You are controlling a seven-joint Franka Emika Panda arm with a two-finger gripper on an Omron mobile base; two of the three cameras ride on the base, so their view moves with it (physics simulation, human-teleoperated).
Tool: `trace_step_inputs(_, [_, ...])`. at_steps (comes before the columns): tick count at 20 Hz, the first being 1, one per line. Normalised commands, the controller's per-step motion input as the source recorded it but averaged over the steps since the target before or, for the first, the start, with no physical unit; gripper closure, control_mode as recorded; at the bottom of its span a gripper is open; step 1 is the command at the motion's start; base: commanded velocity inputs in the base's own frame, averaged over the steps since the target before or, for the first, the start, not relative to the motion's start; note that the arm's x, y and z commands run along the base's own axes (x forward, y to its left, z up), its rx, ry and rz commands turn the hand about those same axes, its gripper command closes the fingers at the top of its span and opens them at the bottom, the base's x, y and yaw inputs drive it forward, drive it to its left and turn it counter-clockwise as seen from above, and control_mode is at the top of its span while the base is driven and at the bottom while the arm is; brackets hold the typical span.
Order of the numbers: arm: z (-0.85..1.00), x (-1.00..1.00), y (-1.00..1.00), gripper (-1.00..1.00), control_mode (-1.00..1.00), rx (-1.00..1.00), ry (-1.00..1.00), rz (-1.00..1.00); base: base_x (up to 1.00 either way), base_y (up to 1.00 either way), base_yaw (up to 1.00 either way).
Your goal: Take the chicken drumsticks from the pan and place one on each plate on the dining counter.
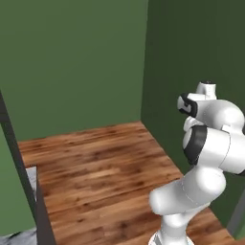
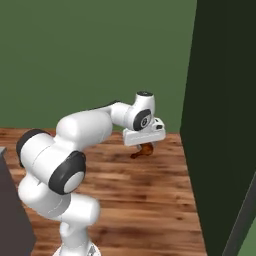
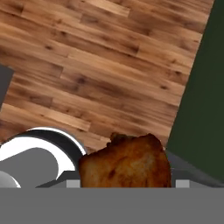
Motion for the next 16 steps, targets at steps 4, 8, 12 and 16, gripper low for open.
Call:
trace_step_inputs(4, [0.00, 0.00, 0.00, 1.00, 1.00, 0.00, 0.00, 0.00, 1.00, 0.00, 0.32])
trace_step_inputs(8, [0.00, 0.00, 0.00, 1.00, 1.00, 0.00, 0.00, 0.00, 1.00, 0.00, 0.37])
trace_step_inputs(12, [0.00, 0.00, 0.00, 1.00, 1.00, 0.00, 0.00, 0.00, 1.00, 0.00, 0.43])
trace_step_inputs(16, [0.00, 0.00, 0.00, 1.00, 1.00, 0.00, 0.00, 0.00, 0.99, 0.00, 0.54])
